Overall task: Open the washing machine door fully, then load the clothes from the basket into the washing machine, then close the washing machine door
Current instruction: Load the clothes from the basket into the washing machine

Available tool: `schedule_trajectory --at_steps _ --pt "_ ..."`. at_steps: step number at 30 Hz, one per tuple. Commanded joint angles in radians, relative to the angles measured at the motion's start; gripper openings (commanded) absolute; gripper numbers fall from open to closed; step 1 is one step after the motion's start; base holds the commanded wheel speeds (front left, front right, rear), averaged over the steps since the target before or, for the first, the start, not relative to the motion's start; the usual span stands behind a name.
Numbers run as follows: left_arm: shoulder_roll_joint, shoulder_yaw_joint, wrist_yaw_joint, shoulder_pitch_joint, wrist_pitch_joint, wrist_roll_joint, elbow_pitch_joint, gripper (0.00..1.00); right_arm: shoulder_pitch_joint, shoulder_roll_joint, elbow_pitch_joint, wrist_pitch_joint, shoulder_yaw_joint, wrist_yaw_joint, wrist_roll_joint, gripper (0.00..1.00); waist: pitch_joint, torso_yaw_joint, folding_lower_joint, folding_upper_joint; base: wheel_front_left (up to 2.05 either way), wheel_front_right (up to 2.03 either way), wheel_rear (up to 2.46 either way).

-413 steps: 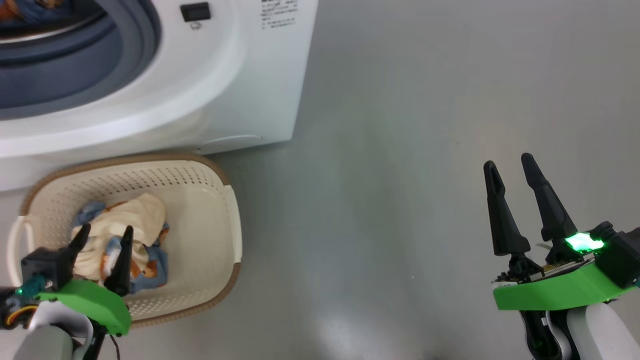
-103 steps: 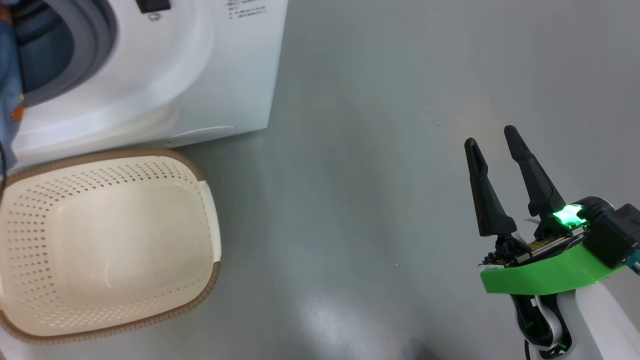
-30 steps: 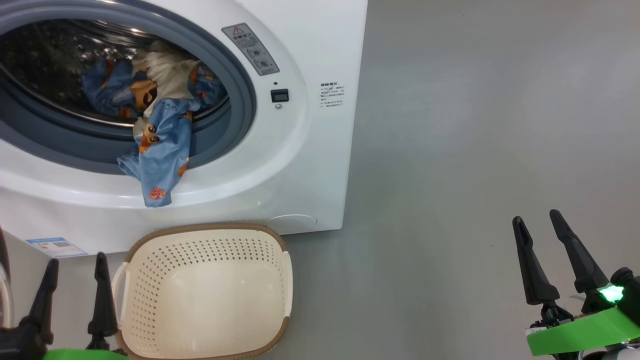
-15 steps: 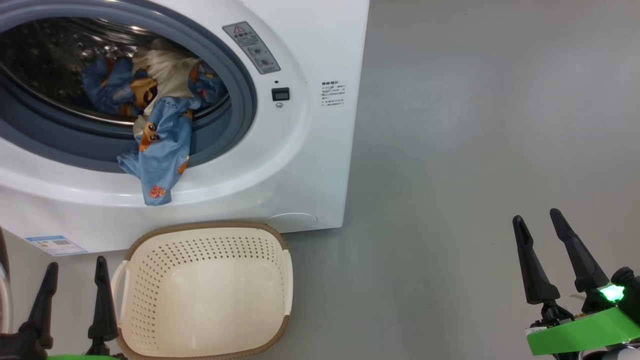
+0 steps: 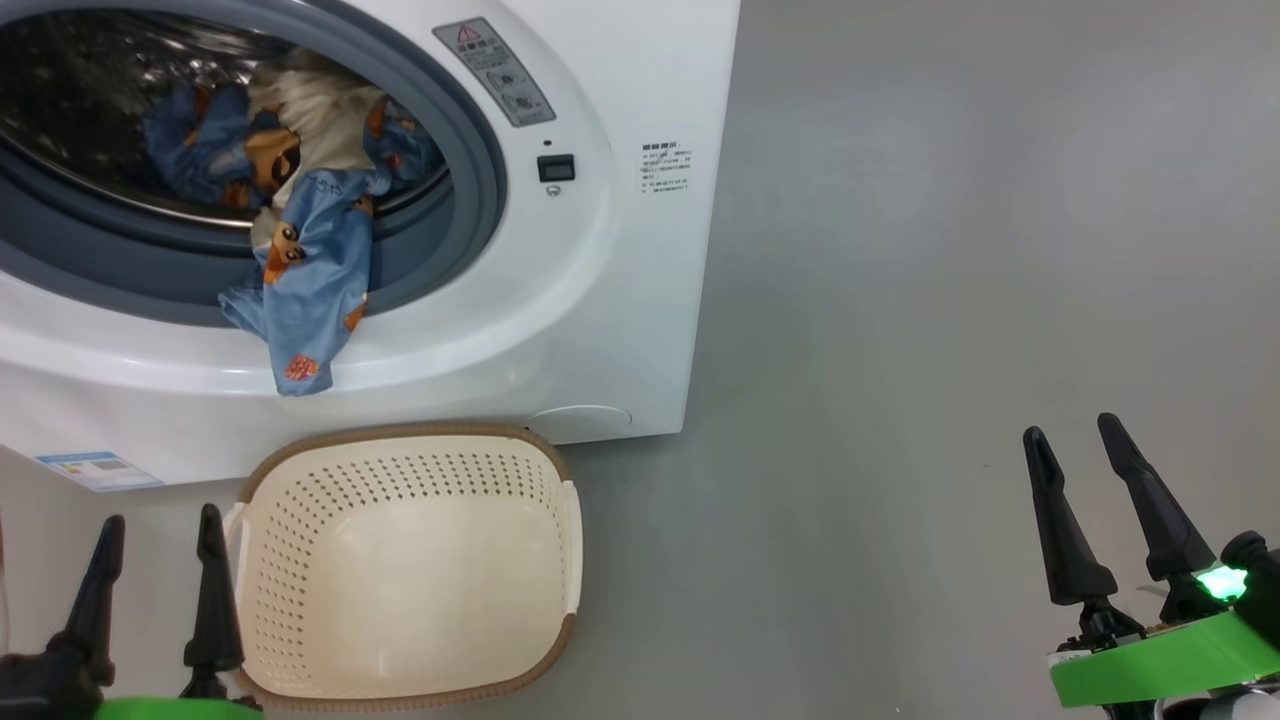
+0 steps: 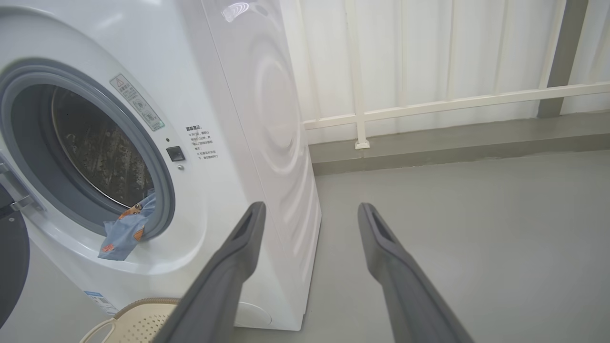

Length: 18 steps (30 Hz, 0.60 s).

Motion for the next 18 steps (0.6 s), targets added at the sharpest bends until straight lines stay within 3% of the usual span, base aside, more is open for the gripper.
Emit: schedule_trajectory --at_steps 1,10,18 --pt "0.021 0.022 -0.002 -0.039 -0.006 -0.003 -0.008 1.00 -0.029 -0.014 -0.027 -0.008 0.013 0.006 0.011 1.00 0.012 -0.001 -0.0001 0.0000 0.00 0.00 0.00" --pt "0.051 -0.004 -0.002 -0.126 -0.006 -0.036 0.082 1.00 -0.065 -0.001 -0.032 -0.008 0.020 0.006 0.009 1.00 0.083 -0.012 -0.0001 0.0000 0.00 0.00 0.00" --pt "0.121 -0.053 -0.002 -0.267 -0.006 -0.067 0.229 1.00 -0.109 0.014 -0.034 -0.008 0.031 0.006 0.004 1.00 0.166 -0.038 -0.0001 0.0000 0.00 0.00 0.00"
